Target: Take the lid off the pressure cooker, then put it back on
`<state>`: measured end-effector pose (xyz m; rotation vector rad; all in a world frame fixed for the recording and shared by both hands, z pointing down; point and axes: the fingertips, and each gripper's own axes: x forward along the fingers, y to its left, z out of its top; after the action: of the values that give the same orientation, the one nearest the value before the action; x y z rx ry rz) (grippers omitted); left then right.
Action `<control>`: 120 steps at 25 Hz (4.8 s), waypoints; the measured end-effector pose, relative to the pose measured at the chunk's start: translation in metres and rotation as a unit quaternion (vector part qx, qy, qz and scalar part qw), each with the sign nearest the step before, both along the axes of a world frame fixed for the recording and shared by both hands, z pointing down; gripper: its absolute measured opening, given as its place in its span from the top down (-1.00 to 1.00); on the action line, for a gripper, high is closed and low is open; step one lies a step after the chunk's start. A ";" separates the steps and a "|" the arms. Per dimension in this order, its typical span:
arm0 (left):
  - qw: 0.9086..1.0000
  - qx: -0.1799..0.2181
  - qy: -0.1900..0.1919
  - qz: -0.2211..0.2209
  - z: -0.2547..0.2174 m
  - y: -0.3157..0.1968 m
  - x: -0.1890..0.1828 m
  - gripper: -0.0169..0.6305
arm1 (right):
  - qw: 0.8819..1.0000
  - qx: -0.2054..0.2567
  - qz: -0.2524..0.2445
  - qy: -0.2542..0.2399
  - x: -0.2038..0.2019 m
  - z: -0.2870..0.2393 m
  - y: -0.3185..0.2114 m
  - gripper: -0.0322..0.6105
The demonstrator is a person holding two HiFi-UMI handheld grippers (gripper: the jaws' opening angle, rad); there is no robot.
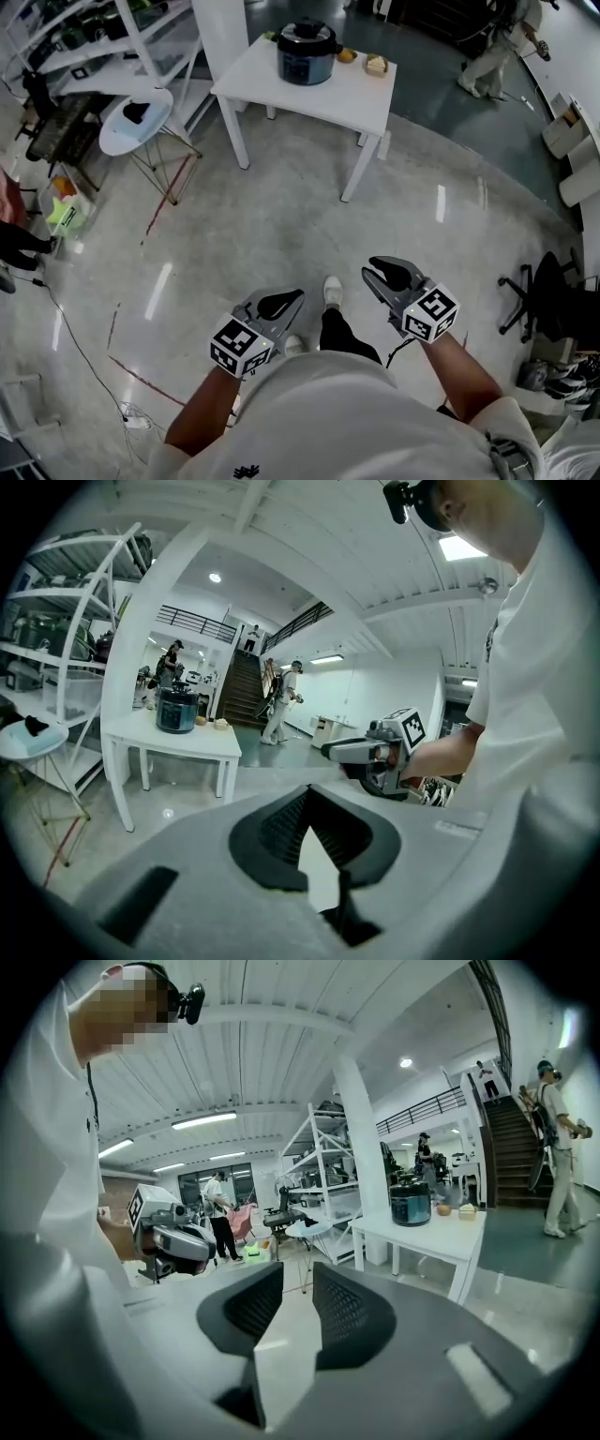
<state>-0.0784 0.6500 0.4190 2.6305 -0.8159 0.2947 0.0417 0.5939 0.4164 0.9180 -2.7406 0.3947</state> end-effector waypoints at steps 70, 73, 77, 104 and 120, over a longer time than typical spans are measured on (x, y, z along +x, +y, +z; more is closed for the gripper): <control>0.999 0.002 0.001 -0.039 -0.040 -0.634 -0.065 0.93 | 0.992 0.100 -0.053 0.053 -0.066 -0.055 -0.814 0.09; 0.998 0.003 -0.001 -0.063 -0.040 -0.651 -0.059 0.93 | 0.991 0.102 -0.076 0.053 -0.075 -0.054 -0.849 0.04; 0.995 0.003 -0.009 -0.099 -0.039 -0.666 -0.056 0.93 | 0.988 0.101 -0.101 0.059 -0.089 -0.047 -0.888 -0.03; 0.975 -0.014 -0.036 -0.218 -0.029 -0.666 -0.079 0.93 | 0.962 0.060 -0.180 0.193 -0.147 -0.005 -0.955 -0.02; 0.976 -0.011 -0.037 -0.215 -0.028 -0.647 -0.091 0.93 | 0.965 0.063 -0.174 0.188 -0.143 -0.013 -0.954 -0.01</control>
<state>-0.1699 0.0035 0.3914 2.3520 -1.3646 0.2784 -0.1010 -0.3604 0.4035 0.4587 -2.5182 -0.0202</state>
